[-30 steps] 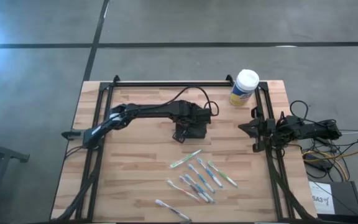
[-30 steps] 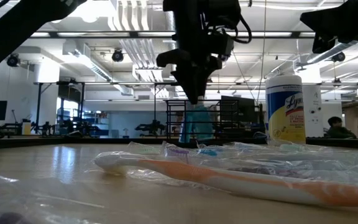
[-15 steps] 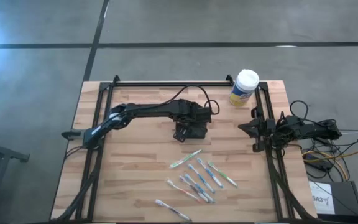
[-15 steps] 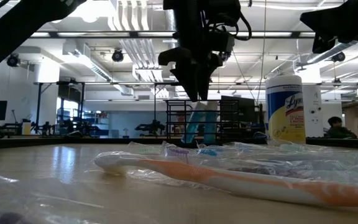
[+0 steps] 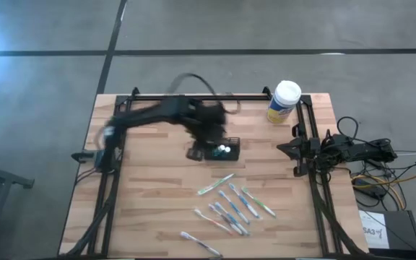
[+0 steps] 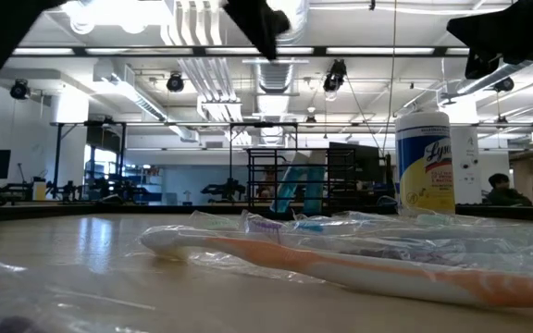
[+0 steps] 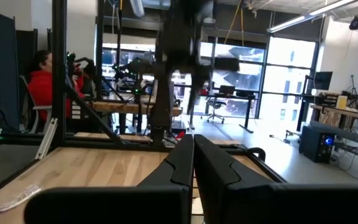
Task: Pick & Place toothbrushing station
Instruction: Put the right green toothbrush into the black wire organizer
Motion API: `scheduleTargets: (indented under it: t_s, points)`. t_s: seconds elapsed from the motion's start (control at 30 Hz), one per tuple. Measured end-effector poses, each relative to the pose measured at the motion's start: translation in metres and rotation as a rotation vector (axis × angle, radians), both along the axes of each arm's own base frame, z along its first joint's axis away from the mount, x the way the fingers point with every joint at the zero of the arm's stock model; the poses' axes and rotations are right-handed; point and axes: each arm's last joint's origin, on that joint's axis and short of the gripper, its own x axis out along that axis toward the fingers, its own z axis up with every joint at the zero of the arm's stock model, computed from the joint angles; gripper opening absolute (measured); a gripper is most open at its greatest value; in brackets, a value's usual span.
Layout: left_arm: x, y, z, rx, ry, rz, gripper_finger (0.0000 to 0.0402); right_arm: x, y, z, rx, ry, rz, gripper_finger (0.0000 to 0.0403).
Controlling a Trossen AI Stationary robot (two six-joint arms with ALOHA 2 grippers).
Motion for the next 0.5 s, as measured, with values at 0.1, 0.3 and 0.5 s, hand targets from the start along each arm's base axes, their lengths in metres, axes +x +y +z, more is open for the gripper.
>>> scheduleTargets:
  t_s: [0.1, 0.3, 0.5]
  points:
    - [-0.044, -0.003, 0.031, -0.052, -0.122, 0.104, 0.0077, 0.000, 0.000, 0.000, 0.006, 0.000, 0.001, 0.0008]
    - [-0.147, -0.016, 0.040, -0.183, -0.472, 0.309, 0.0009, 0.000, 0.000, 0.000, 0.009, 0.000, 0.002, 0.0008]
    - [-0.225, -0.028, -0.035, -0.392, -0.841, 0.500, 0.0004, 0.000, 0.000, 0.000, 0.009, 0.000, 0.002, 0.0008]
